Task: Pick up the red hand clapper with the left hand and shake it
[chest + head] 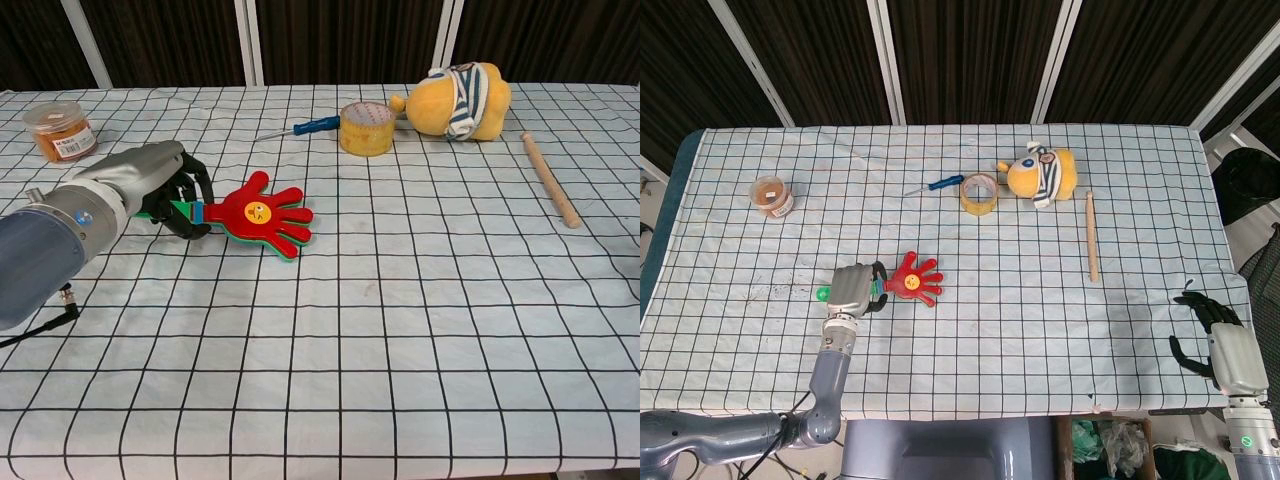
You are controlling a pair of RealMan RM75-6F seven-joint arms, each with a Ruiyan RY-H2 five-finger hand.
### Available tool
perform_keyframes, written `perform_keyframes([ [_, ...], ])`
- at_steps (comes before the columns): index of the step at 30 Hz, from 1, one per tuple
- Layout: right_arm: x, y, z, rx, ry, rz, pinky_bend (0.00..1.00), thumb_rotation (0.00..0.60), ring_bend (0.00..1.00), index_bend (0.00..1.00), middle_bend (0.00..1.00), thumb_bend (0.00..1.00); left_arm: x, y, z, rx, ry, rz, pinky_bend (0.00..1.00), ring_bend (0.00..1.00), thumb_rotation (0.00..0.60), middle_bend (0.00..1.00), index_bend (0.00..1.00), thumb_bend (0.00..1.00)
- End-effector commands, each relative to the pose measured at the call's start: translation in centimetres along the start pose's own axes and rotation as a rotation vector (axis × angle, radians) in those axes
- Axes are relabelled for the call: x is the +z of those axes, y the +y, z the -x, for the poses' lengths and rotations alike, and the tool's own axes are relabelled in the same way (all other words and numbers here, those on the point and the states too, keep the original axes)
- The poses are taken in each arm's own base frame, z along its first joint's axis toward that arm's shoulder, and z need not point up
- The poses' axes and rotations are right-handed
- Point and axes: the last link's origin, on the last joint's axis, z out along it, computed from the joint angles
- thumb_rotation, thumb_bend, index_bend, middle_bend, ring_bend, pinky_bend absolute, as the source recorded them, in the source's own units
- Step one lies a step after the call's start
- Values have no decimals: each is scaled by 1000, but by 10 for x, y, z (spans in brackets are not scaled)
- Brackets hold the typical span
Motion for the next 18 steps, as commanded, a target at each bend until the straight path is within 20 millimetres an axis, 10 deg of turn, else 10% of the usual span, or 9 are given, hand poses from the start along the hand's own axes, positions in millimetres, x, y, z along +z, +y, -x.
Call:
perform_keyframes([
  [1, 0, 0, 0, 0, 0, 0, 200, 600, 177, 269, 178, 356, -1, 0, 0, -32, 18, 24, 606, 485, 600, 660, 618, 577],
  [18, 0, 0, 0, 1, 0, 2, 200, 600, 178, 269, 178, 357, -6, 19, -24, -296, 143, 157, 966, 743, 600, 851, 705, 583],
])
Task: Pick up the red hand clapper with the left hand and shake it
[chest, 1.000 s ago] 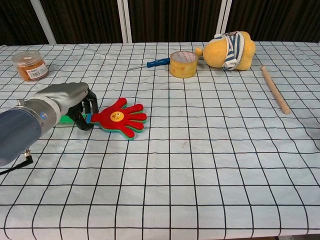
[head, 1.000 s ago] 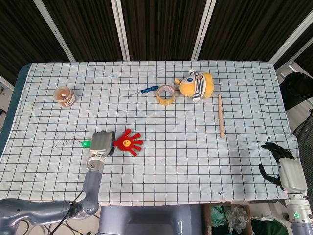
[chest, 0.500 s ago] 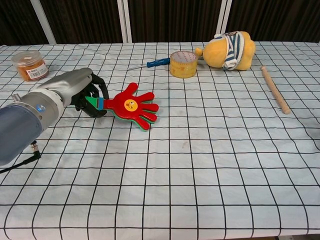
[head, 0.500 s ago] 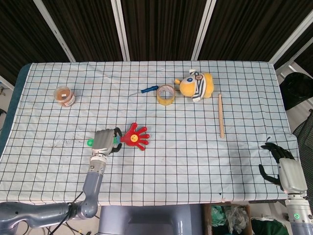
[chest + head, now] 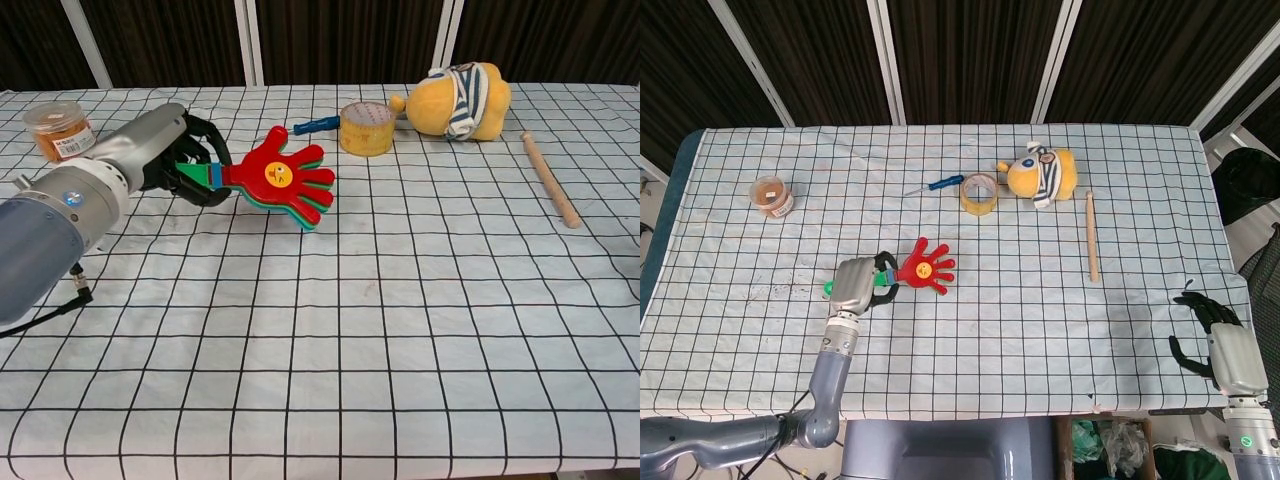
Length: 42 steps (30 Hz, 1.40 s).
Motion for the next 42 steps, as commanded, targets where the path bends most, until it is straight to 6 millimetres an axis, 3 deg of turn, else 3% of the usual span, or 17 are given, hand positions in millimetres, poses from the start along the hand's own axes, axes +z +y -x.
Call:
perform_keyframes([
  [1, 0, 0, 0, 0, 0, 1, 200, 600, 177, 269, 178, 357, -2, 10, -9, -104, 39, 59, 966, 743, 600, 852, 705, 583],
  [10, 0, 0, 0, -2, 2, 1, 200, 600, 178, 269, 178, 357, -18, 34, -39, -352, 88, 230, 966, 743, 600, 851, 705, 583],
  [13, 0, 1, 0, -4, 2, 2, 200, 600, 178, 269, 178, 358, -35, 50, -53, -520, 59, 282, 966, 743, 600, 851, 705, 583],
  [18, 0, 1, -1, -7, 6, 2, 200, 600, 178, 269, 178, 359, -67, 76, -78, -610, 78, 486, 966, 743, 600, 852, 710, 583],
  [22, 0, 0, 0, -9, 8, -1, 200, 600, 178, 269, 178, 360, -83, 73, -86, -586, 129, 667, 966, 743, 600, 852, 715, 584],
  [24, 0, 0, 0, -10, 8, -2, 200, 600, 178, 269, 178, 361, -82, 66, -85, -561, 148, 696, 966, 743, 600, 851, 714, 583],
  [31, -1, 0, -1, -10, 10, -2, 200, 600, 178, 269, 178, 361, -62, 32, -78, -376, 152, 470, 973, 742, 600, 851, 715, 580],
  [34, 0, 0, 0, -11, 9, -2, 200, 600, 178, 269, 178, 361, -55, 21, -82, -164, 137, 239, 983, 742, 600, 851, 716, 580],
  [36, 0, 0, 0, -10, 10, -2, 200, 600, 178, 269, 178, 361, -52, 12, -88, 70, 101, 42, 987, 742, 600, 851, 716, 575],
  [42, -1, -1, 0, -15, 12, -6, 200, 600, 178, 269, 179, 361, -52, 26, -97, 224, 36, -144, 991, 742, 600, 851, 717, 558],
])
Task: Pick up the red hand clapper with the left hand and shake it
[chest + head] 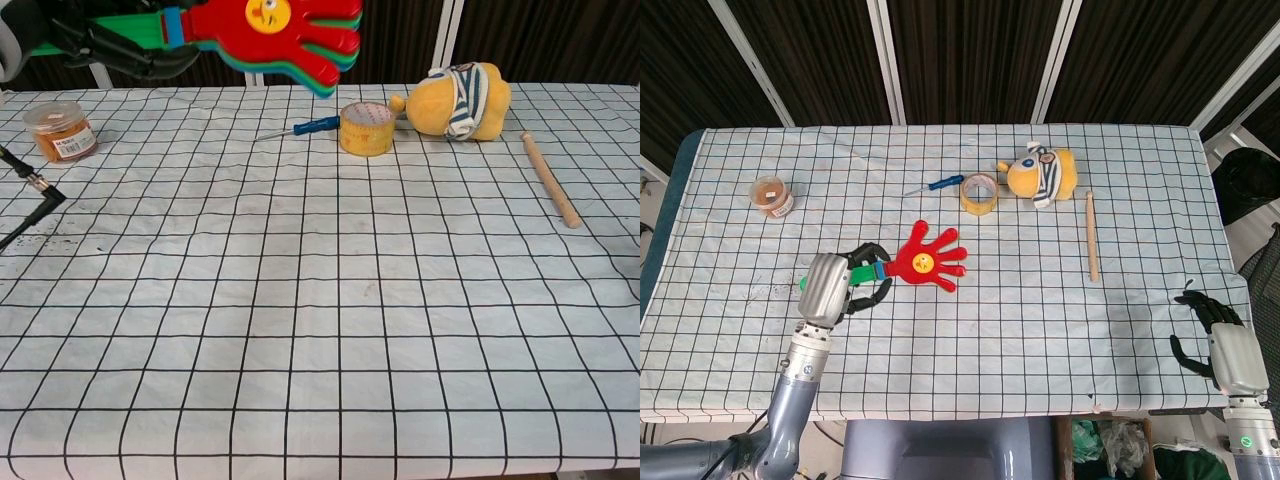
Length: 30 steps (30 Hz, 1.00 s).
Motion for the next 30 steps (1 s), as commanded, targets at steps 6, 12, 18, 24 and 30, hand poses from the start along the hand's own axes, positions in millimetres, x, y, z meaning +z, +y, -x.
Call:
perform_keyframes([
  [6, 0, 0, 0, -2, 1, -2, 200, 600, 178, 269, 179, 363, 4, 11, -9, 183, -166, -303, 990, 743, 600, 851, 718, 552],
  [12, 0, 0, 0, -5, 2, -3, 200, 600, 178, 269, 178, 365, 2, 37, -12, -325, -44, -24, 989, 743, 600, 852, 715, 559],
  [18, 0, 0, 0, -4, 1, -3, 200, 600, 178, 269, 179, 368, -6, 28, -12, -583, 79, 268, 989, 743, 600, 851, 709, 561],
  [24, 0, 0, 0, -2, 1, -1, 200, 600, 178, 269, 178, 369, -8, 20, -9, -609, 96, 329, 989, 743, 600, 851, 708, 561],
  [30, 0, 0, 0, 0, 0, 0, 200, 600, 178, 269, 178, 369, -9, 14, -7, -602, 96, 331, 989, 743, 600, 851, 712, 559],
])
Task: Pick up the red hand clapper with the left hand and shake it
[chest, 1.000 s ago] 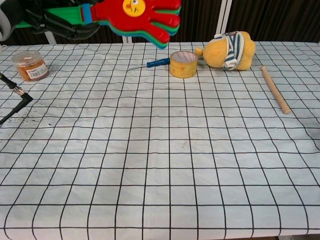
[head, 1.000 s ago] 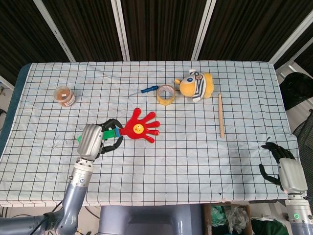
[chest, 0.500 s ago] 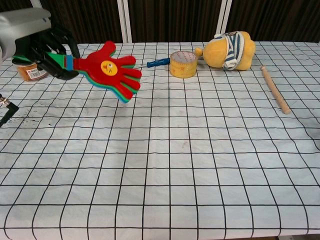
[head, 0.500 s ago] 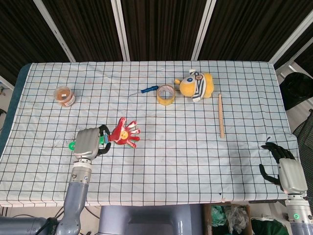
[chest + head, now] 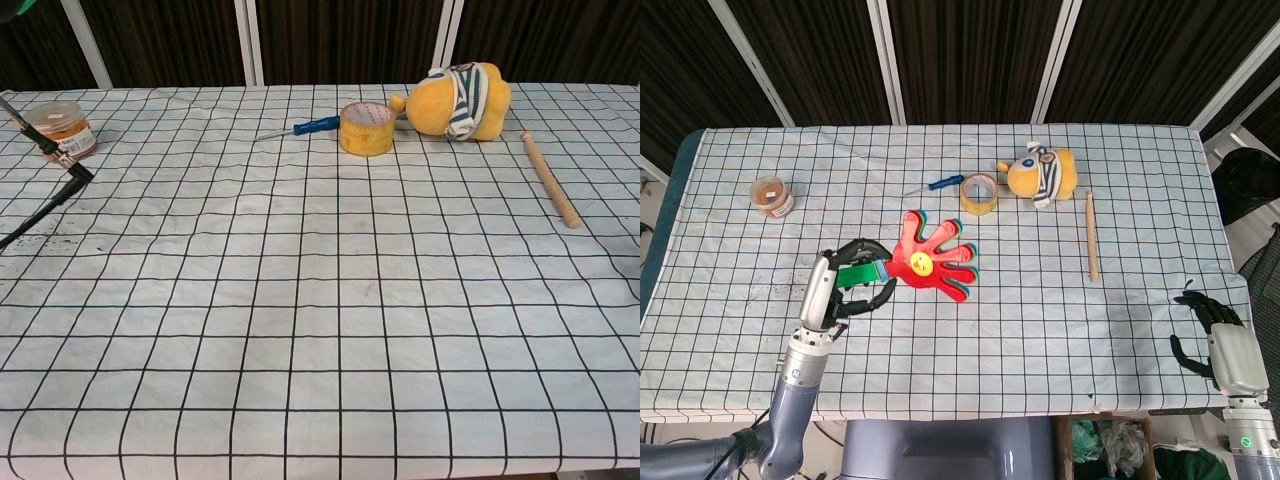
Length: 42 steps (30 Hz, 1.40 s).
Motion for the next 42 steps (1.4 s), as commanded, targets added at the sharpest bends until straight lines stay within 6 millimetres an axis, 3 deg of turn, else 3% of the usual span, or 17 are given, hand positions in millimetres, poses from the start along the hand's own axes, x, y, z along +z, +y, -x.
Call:
perform_keyframes([
  [1, 0, 0, 0, 2, -1, 1, 200, 600, 178, 269, 178, 368, -7, -8, 0, 6, -6, 9, 989, 743, 600, 851, 715, 559],
  [7, 0, 0, 0, 5, -2, 2, 200, 600, 179, 269, 178, 370, 4, -24, -8, 264, 23, -196, 989, 750, 600, 852, 719, 563],
  [8, 0, 0, 0, 6, -3, 3, 200, 600, 179, 269, 179, 371, 2, -45, -21, 536, -17, -374, 989, 750, 600, 852, 720, 563],
  [11, 0, 0, 0, 7, -2, 5, 200, 600, 179, 269, 179, 370, 7, -46, -26, 754, -82, -598, 989, 750, 600, 853, 722, 561],
  [17, 0, 0, 0, 6, -4, 4, 200, 600, 179, 269, 180, 371, 9, -48, -28, 894, -180, -790, 989, 750, 600, 852, 722, 544],
  [25, 0, 0, 0, 8, -5, 7, 200, 600, 179, 269, 180, 372, 11, -46, -23, 822, -155, -767, 989, 750, 600, 852, 723, 542],
  [27, 0, 0, 0, 7, -4, 7, 200, 600, 179, 269, 180, 372, 15, -39, -20, 744, -115, -689, 989, 750, 600, 852, 723, 544],
  [29, 0, 0, 0, 6, -3, 5, 200, 600, 179, 269, 180, 373, 23, -19, -12, 486, -49, -515, 988, 750, 600, 853, 723, 546],
  [32, 0, 0, 0, 6, -4, 4, 200, 600, 179, 269, 180, 372, 20, -14, -9, 339, -69, -330, 978, 750, 600, 852, 722, 546],
  [38, 0, 0, 0, 8, -3, 2, 200, 600, 179, 269, 180, 373, 13, -13, -8, 138, -72, -148, 968, 750, 600, 851, 718, 544],
  [42, -1, 0, 0, 8, -3, 0, 200, 600, 179, 269, 180, 373, 10, -22, -6, 163, -111, -128, 968, 750, 600, 849, 717, 544],
])
